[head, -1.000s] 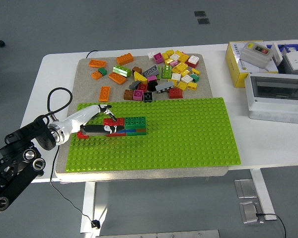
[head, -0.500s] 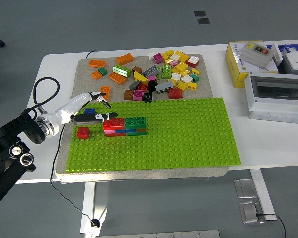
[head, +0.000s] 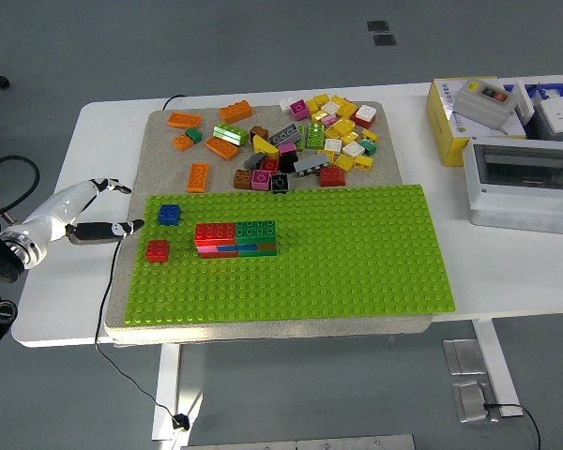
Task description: Pick up the brick,pile it on top of brick,press brick,pick up the brick,pile it on top of brick,press brick
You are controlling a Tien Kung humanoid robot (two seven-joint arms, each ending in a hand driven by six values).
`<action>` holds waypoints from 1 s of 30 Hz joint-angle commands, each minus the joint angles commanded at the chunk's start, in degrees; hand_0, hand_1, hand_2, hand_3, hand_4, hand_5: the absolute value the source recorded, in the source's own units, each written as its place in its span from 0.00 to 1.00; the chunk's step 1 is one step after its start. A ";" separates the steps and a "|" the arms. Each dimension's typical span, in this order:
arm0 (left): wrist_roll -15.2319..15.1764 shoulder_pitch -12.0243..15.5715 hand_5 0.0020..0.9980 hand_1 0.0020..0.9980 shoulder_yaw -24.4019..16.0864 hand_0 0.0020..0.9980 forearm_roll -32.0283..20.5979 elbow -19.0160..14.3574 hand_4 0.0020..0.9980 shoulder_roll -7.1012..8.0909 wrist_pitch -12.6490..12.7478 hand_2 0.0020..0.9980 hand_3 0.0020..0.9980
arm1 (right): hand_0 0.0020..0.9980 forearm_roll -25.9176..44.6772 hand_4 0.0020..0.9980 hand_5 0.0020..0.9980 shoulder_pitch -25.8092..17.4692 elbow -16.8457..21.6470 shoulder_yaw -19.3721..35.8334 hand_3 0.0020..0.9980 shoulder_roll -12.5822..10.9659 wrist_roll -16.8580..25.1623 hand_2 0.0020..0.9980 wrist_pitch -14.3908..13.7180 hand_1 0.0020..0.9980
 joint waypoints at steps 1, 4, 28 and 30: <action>-0.90 0.35 0.28 0.96 -0.71 1.00 0.50 0.63 0.65 -0.61 1.21 0.96 0.86 | 0.70 0.04 0.60 1.00 -0.02 0.00 -0.05 0.75 0.03 0.01 0.59 -0.02 0.64; -2.51 1.10 0.17 0.92 -2.10 0.98 1.70 1.68 0.55 -1.93 3.56 0.92 0.83 | 0.70 0.09 0.60 1.00 -0.06 0.00 -0.15 0.75 0.09 0.02 0.59 -0.05 0.64; -4.11 -8.39 0.13 0.93 9.85 0.98 1.20 9.08 0.53 -3.24 4.66 0.94 0.81 | 0.70 -1.45 0.60 1.00 0.38 0.00 0.60 0.76 0.16 -0.40 0.59 0.16 0.64; -3.90 -10.19 0.13 0.93 11.75 0.98 0.85 10.34 0.53 -3.29 3.86 0.94 0.81 | 0.70 -1.49 0.60 1.00 0.46 0.00 0.58 0.76 0.14 -0.43 0.59 0.18 0.64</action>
